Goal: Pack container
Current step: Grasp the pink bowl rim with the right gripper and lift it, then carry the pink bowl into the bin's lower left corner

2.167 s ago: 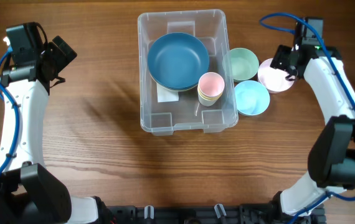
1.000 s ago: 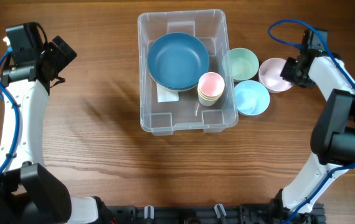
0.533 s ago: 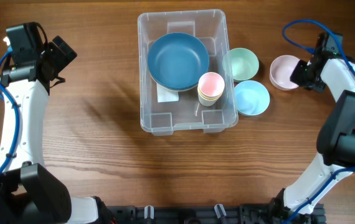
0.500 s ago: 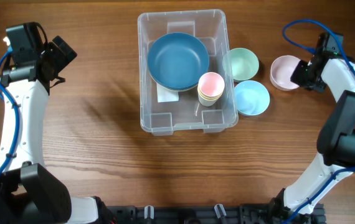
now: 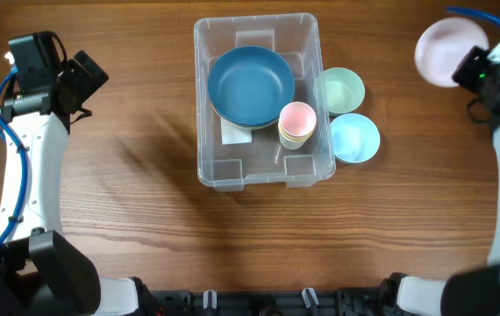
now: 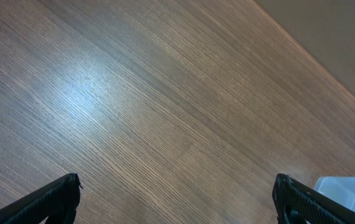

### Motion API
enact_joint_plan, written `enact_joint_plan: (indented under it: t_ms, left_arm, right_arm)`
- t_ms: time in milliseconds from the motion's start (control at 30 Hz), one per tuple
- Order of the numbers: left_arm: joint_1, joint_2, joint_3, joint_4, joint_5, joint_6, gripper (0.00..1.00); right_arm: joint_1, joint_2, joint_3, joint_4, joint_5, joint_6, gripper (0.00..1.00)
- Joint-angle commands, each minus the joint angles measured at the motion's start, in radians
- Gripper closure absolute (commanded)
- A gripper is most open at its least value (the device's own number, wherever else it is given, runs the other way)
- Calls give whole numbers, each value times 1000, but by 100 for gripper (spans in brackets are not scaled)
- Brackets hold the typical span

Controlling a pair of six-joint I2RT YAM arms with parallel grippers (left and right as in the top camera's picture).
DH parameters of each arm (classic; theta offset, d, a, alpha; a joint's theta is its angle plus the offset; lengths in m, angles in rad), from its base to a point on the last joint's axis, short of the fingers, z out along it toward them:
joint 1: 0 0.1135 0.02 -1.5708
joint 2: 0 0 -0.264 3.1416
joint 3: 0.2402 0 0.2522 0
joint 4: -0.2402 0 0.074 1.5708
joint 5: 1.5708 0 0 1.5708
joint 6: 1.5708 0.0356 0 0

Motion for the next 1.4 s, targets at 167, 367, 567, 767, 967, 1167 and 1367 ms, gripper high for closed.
enact_joint_plan:
  t_ms: [167, 367, 567, 767, 967, 1167, 1367]
  left_arm:
    - [5, 8, 8, 0, -9, 0, 0]
    - [5, 8, 8, 0, -9, 0, 0]
    - [5, 8, 8, 0, -9, 0, 0]
    - [5, 8, 8, 0, -9, 0, 0]
    - [5, 8, 8, 0, -9, 0, 0]
    - [5, 8, 8, 0, -9, 0, 0]
    - [5, 8, 8, 0, -9, 0, 0]
  right_arm:
    - [230, -95, 11, 49, -289, -75, 96]
    - [571, -55, 11, 58, -44, -157, 96]
    - [768, 34, 10, 32, 84, -181, 96]
    - [875, 175, 10, 8, 43, -180, 96]
    - [951, 250, 10, -13, 43, -186, 96]
    - [983, 262, 10, -59, 48, -201, 96]
    - [983, 262, 10, -88, 48, -202, 92]
